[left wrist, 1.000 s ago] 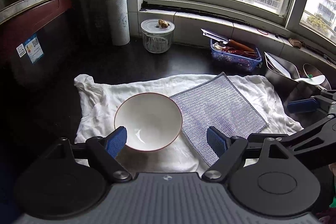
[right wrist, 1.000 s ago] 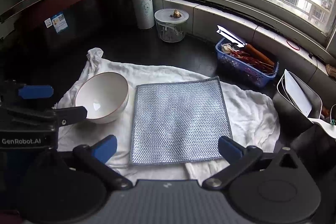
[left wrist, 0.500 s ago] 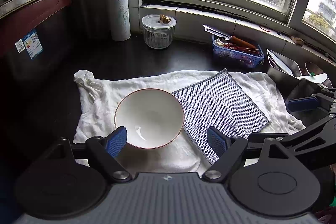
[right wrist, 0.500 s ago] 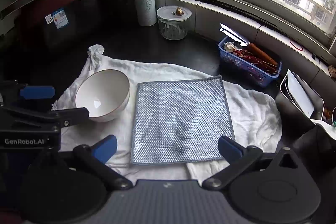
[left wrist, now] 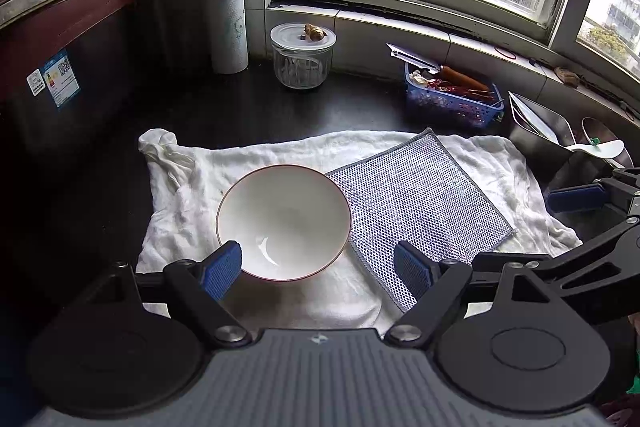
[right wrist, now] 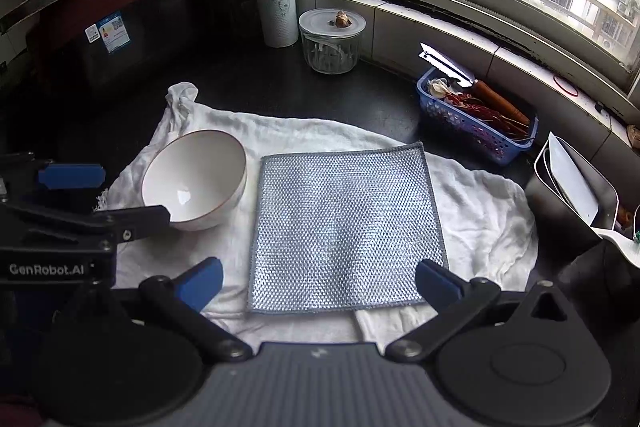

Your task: Clean bowl

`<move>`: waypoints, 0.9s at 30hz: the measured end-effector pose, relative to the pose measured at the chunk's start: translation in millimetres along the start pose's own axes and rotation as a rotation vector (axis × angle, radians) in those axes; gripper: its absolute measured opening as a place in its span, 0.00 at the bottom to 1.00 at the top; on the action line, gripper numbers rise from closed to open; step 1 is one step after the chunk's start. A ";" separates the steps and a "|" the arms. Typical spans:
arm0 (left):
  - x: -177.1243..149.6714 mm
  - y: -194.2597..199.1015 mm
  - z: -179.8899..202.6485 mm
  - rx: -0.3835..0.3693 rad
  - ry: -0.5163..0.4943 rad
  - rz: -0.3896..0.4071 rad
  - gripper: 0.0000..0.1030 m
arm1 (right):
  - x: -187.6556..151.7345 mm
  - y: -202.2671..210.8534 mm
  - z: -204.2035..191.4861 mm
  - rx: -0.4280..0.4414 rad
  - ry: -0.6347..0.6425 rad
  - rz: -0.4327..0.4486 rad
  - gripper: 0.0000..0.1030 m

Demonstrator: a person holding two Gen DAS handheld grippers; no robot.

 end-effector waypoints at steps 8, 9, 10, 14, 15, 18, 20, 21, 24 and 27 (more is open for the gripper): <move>-2.1 0.5 -0.1 0.000 0.001 -0.005 0.81 | -1.1 -0.5 0.1 0.000 0.003 -0.004 0.99; -2.1 0.3 -0.1 0.001 0.000 -0.006 0.81 | -1.3 -0.7 0.3 0.000 0.003 -0.004 0.99; -2.3 0.3 0.0 0.001 -0.001 -0.006 0.81 | -1.3 -0.8 0.2 -0.001 0.004 -0.005 0.99; -2.9 0.2 0.5 0.002 -0.004 -0.006 0.81 | -1.0 -1.0 0.0 0.001 0.003 -0.006 0.99; -3.2 0.1 0.5 0.002 -0.004 -0.006 0.81 | -1.0 -1.2 0.1 0.002 0.002 -0.006 0.99; -3.7 -1.5 -0.2 -0.005 -0.005 -0.011 0.81 | -1.2 -2.3 0.7 0.005 0.004 -0.008 0.99; -1.1 -2.0 -2.0 -0.016 -0.005 -0.010 0.81 | -1.4 -3.2 0.3 0.009 0.012 -0.007 0.99; 1.1 -2.0 -3.3 -0.023 -0.004 -0.009 0.81 | -1.1 -3.8 0.1 0.012 0.016 -0.007 0.99; 7.4 -2.2 -7.2 -0.043 -0.001 -0.006 0.81 | 5.3 -1.4 -0.6 0.008 0.062 0.022 0.99; 26.0 8.0 -18.0 -0.048 0.046 0.048 0.81 | 26.3 12.3 2.7 -0.008 0.112 0.076 0.99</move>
Point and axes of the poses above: each gripper's, at about its wrist camera, not at the fingertips, and y roughly against the way its jaws point, z to its right, x to its top, the point moved 6 cm from there along -y, roughly the way its jaws point, and after that the axes turned 2 degrees about x, right-handed, at the moved point
